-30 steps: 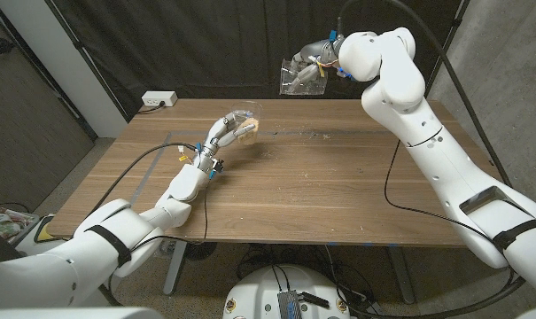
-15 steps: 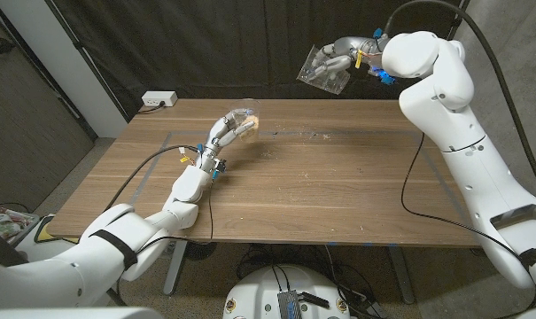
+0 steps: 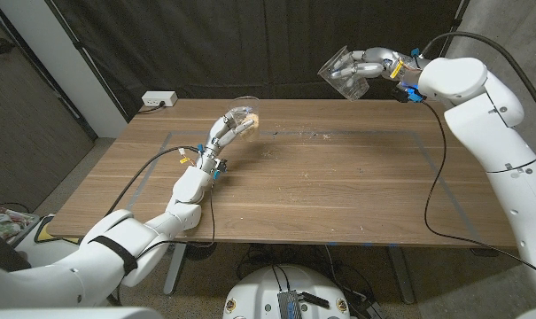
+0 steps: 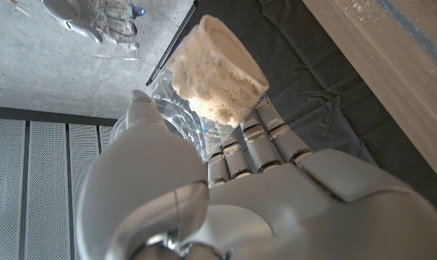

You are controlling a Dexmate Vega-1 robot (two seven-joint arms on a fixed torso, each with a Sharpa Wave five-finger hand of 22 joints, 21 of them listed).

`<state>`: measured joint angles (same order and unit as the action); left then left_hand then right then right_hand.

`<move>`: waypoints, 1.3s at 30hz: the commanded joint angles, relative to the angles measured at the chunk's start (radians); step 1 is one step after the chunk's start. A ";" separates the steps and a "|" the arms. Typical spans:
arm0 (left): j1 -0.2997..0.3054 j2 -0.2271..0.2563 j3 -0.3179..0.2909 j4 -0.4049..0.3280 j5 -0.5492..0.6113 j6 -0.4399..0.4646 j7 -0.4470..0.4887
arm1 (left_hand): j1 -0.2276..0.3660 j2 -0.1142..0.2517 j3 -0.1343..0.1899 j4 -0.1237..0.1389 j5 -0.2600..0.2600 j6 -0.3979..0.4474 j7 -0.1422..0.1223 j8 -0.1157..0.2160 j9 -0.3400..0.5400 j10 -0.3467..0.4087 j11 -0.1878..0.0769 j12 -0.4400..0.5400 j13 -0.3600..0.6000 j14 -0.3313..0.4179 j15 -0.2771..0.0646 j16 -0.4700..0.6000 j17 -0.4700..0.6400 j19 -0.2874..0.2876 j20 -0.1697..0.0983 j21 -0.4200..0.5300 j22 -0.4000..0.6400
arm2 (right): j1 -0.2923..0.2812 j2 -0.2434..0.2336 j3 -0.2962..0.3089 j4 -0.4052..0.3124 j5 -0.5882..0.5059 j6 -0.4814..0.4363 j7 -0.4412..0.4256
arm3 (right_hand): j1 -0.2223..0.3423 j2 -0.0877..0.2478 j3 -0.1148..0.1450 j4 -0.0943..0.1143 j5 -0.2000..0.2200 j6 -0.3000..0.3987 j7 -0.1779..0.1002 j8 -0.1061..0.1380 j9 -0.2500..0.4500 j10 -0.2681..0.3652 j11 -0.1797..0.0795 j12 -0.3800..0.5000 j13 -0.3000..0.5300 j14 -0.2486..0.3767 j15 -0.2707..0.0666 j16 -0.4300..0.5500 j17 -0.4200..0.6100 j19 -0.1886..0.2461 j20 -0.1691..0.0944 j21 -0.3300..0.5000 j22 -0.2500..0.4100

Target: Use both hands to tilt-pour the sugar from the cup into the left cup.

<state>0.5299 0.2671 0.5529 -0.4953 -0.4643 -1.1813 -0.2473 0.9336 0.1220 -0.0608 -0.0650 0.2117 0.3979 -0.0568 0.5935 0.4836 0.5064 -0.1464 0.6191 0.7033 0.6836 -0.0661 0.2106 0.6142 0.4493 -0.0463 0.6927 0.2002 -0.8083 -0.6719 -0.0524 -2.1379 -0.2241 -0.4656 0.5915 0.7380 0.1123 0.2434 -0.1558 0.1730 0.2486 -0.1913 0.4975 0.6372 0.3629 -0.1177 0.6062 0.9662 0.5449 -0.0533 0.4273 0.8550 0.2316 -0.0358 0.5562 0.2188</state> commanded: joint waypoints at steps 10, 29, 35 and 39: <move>0.039 0.061 0.061 -0.133 -0.005 0.038 0.111 | 0.006 0.008 -0.008 0.004 0.001 -0.008 0.006 -0.003 0.009 -0.003 0.008 0.001 0.001 -0.010 -0.102 -0.002 0.001 -0.008 -0.075 0.005 0.000 | -0.254 -0.096 0.076 0.252 0.727 0.503 -0.275 | 0.013 -0.001 0.025 0.009 0.006 0.038 -0.020 0.005 0.006 0.013 0.008 -0.002 0.005 0.016 -0.178 0.004 0.008 0.005 0.001 0.005 0.001; -0.023 -0.040 -0.060 0.063 -0.113 0.036 -0.144 | 0.009 0.007 -0.011 0.005 0.000 0.000 0.002 -0.001 0.008 -0.003 0.002 0.007 0.001 -0.007 -0.104 0.002 -0.001 -0.006 -0.078 0.008 0.000 | -0.199 -0.081 -0.116 0.459 0.881 0.741 -0.329 | 0.023 -0.005 0.029 0.006 0.007 0.055 -0.019 0.006 0.010 0.037 0.015 0.003 0.011 0.026 -0.177 0.011 0.018 0.007 0.003 0.007 0.001; -0.013 -0.015 -0.071 0.023 -0.090 0.048 -0.138 | 0.006 0.004 -0.014 0.006 -0.001 0.003 0.000 -0.002 0.005 0.001 0.002 0.008 -0.001 -0.008 -0.106 0.002 -0.002 -0.005 -0.080 0.008 0.000 | -0.148 -0.062 -0.182 0.515 0.888 0.766 -0.327 | 0.024 -0.007 0.029 0.006 0.007 0.059 -0.019 0.006 0.011 0.044 0.014 0.005 0.014 0.031 -0.177 0.012 0.020 0.009 0.003 0.008 0.001; -0.003 -0.014 -0.080 0.002 -0.100 0.044 -0.145 | 0.006 0.004 -0.014 0.006 -0.001 0.003 0.003 -0.002 0.005 -0.001 0.001 0.008 -0.001 -0.008 -0.104 0.002 -0.002 -0.007 -0.078 0.008 0.000 | -0.115 -0.041 -0.220 0.563 0.904 0.777 -0.310 | 0.023 -0.008 0.029 0.007 0.007 0.061 -0.019 0.006 0.012 0.044 0.015 0.005 0.016 0.032 -0.177 0.012 0.020 0.010 0.003 0.008 0.001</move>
<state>0.5194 0.2466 0.5034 -0.4694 -0.5636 -1.1460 -0.3603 0.9371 0.1244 -0.0692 -0.0566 0.2117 0.3930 -0.0521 0.5879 0.4863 0.5009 -0.1409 0.6181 0.6994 0.6783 -0.0642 0.2071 0.6114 0.4496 -0.0462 0.6927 0.2003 -0.9963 -0.7482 -0.1685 -1.6893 0.6346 0.2510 0.2677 0.7580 0.0923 0.2517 -0.1641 0.1732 0.2827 -0.1895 0.4990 0.6467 0.4008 -0.1025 0.6073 0.9795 0.5688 -0.0555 0.4331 0.8736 0.2315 -0.0358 0.5561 0.2188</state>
